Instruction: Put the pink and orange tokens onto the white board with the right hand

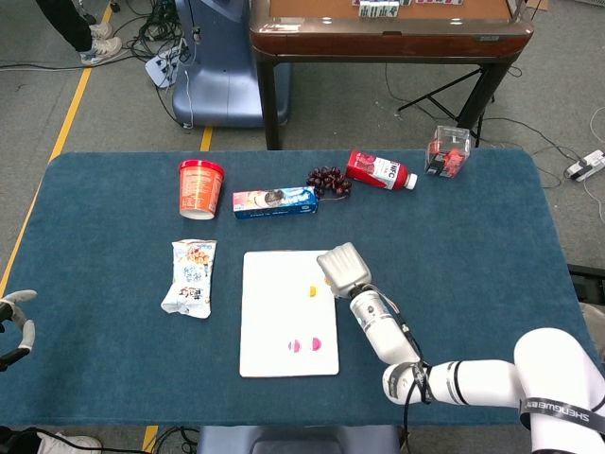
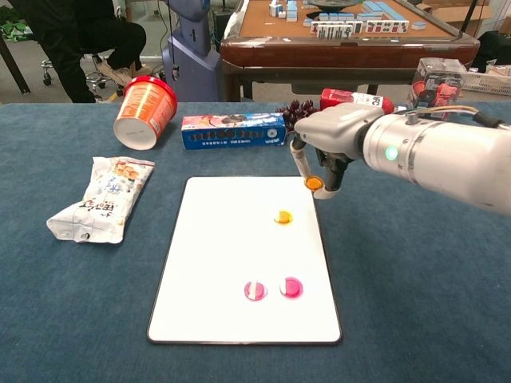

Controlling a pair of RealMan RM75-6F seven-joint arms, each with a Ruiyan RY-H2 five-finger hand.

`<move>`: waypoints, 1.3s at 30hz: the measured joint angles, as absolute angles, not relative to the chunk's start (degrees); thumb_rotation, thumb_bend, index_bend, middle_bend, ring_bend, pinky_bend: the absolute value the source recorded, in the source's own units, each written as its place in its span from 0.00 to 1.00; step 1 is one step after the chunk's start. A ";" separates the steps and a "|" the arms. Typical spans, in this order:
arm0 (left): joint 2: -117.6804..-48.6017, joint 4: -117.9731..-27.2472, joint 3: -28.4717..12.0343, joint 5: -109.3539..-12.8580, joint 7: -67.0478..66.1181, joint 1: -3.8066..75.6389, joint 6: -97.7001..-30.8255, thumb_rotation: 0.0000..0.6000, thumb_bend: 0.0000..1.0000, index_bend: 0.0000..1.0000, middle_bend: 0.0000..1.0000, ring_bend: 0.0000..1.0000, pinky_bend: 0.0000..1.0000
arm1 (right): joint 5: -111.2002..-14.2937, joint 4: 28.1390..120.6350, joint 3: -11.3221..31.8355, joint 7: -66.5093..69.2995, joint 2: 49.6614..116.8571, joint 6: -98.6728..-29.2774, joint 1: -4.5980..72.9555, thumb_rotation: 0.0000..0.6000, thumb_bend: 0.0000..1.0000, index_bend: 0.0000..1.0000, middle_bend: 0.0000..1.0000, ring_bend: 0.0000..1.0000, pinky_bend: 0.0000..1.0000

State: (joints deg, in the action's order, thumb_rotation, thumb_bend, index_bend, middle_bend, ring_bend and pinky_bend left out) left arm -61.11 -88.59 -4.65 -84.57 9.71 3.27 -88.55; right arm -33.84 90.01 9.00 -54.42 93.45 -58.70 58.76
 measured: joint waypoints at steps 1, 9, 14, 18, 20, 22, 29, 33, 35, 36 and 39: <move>-61.07 -88.59 -4.68 -84.53 9.85 3.22 -88.61 1.00 0.52 0.37 0.62 0.46 0.54 | -33.36 89.72 9.13 -54.84 94.02 -58.75 59.26 1.00 0.24 0.52 1.00 1.00 1.00; -60.58 -88.49 -4.83 -84.43 11.32 2.89 -89.00 1.00 0.52 0.37 0.62 0.46 0.54 | -30.20 87.40 10.20 -57.89 98.16 -59.17 62.79 1.00 0.24 0.52 1.00 1.00 1.00; -60.46 -88.39 -4.82 -84.50 11.81 2.92 -88.85 1.00 0.52 0.37 0.62 0.46 0.54 | -28.76 86.67 10.64 -58.91 99.59 -59.57 64.18 1.00 0.24 0.52 1.00 1.00 1.00; -60.54 -88.35 -4.78 -84.52 11.64 3.02 -88.60 1.00 0.52 0.37 0.62 0.46 0.54 | -27.82 85.98 10.97 -58.87 100.33 -59.33 64.85 1.00 0.24 0.52 1.00 1.00 1.00; -60.55 -88.41 -4.77 -84.60 11.54 3.01 -88.68 1.00 0.52 0.37 0.62 0.46 0.54 | -27.49 85.60 11.10 -58.85 100.59 -59.21 65.15 1.00 0.24 0.52 1.00 1.00 1.00; -60.56 -88.47 -4.77 -84.64 11.48 2.97 -88.80 1.00 0.52 0.37 0.62 0.46 0.54 | -27.16 85.15 11.22 -58.86 100.95 -59.07 65.53 1.00 0.24 0.52 1.00 1.00 1.00; -60.43 -88.51 -4.76 -84.69 11.74 2.88 -88.89 1.00 0.52 0.37 0.62 0.46 0.54 | -26.37 83.51 11.46 -58.60 102.38 -58.49 66.45 1.00 0.24 0.52 1.00 1.00 1.00; -60.35 -88.47 -4.81 -84.67 12.08 2.79 -89.02 1.00 0.52 0.37 0.62 0.46 0.54 | -26.00 82.16 11.42 -58.46 103.36 -58.03 66.91 1.00 0.24 0.52 1.00 1.00 1.00; -60.32 -88.45 -4.84 -84.66 12.20 2.76 -89.08 1.00 0.52 0.37 0.62 0.46 0.54 | -25.87 81.56 11.39 -58.36 103.76 -57.83 67.07 1.00 0.24 0.52 1.00 1.00 1.00; -60.30 -88.45 -4.83 -84.69 12.27 2.75 -89.08 1.00 0.52 0.37 0.62 0.46 0.54 | -25.82 81.16 11.36 -58.28 104.02 -57.69 67.17 1.00 0.24 0.52 1.00 1.00 1.00; -60.26 -88.44 -4.78 -84.80 12.31 2.74 -89.08 1.00 0.52 0.37 0.62 0.46 0.54 | -25.92 80.36 11.29 -57.89 104.56 -57.32 67.34 1.00 0.24 0.52 1.00 1.00 1.00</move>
